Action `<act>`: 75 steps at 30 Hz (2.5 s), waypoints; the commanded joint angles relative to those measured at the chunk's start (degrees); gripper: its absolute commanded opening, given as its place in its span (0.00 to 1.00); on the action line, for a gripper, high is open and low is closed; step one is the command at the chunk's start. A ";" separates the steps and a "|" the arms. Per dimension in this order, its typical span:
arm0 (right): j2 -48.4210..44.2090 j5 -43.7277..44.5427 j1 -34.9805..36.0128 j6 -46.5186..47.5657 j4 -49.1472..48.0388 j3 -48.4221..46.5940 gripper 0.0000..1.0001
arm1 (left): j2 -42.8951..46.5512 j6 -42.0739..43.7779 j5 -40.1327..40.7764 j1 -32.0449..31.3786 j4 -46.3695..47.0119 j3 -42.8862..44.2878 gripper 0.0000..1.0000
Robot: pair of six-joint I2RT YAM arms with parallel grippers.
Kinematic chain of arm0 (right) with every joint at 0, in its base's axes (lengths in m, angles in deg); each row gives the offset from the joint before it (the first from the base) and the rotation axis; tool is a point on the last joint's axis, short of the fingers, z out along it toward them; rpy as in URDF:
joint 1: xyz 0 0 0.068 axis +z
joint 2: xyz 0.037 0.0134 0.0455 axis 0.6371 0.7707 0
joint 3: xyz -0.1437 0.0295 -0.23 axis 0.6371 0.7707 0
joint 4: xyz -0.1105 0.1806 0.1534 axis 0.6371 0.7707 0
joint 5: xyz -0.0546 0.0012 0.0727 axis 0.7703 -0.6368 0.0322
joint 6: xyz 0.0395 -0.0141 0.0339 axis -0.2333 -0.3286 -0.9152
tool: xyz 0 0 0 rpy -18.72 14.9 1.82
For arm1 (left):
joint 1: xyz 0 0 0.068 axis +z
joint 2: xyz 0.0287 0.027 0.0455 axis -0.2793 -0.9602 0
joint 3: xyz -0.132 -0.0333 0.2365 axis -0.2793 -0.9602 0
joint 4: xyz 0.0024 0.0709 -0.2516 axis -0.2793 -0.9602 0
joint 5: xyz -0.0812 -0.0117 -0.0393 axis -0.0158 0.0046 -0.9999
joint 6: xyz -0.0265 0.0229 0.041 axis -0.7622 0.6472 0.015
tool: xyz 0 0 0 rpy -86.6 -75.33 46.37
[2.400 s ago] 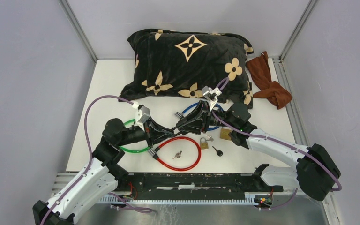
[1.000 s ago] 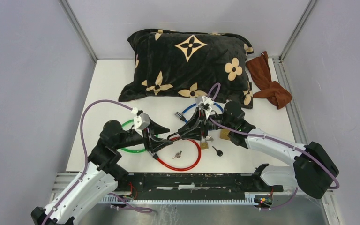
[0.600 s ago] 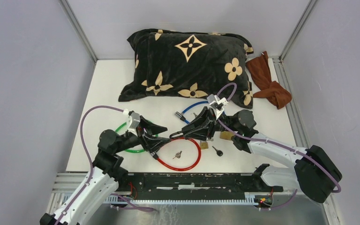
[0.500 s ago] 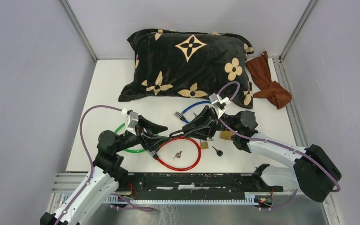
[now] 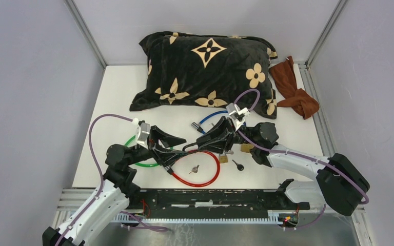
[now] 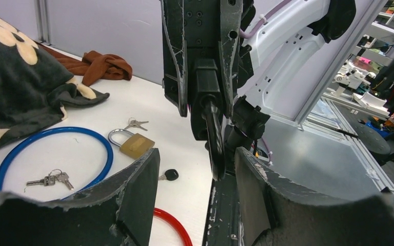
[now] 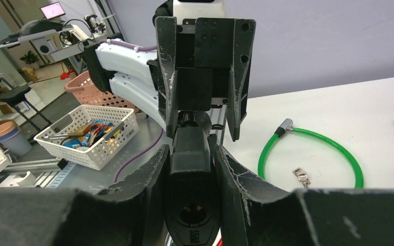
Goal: Lock with the key
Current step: Lock the lock.
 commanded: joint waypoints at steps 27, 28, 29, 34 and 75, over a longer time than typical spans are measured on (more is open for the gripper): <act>3.24 1.48 3.02 2.78 -0.70 -5.94 0.00 | -3.24 6.36 8.34 -2.43 3.35 1.97 0.02; 3.77 1.40 3.20 2.19 -1.59 -6.12 0.00 | -3.60 6.82 8.71 -2.69 3.80 1.93 0.02; 4.16 1.31 3.46 1.83 -2.12 -6.32 0.00 | -3.86 7.76 9.24 -2.97 3.88 1.97 0.02; 5.40 1.15 3.69 1.59 -1.87 -5.73 0.00 | -4.50 11.72 10.89 -3.58 3.94 3.51 0.02; 3.80 14.74 -3.79 1.37 0.96 -9.35 0.00 | -12.16 4.98 5.78 -7.24 -0.76 0.96 0.02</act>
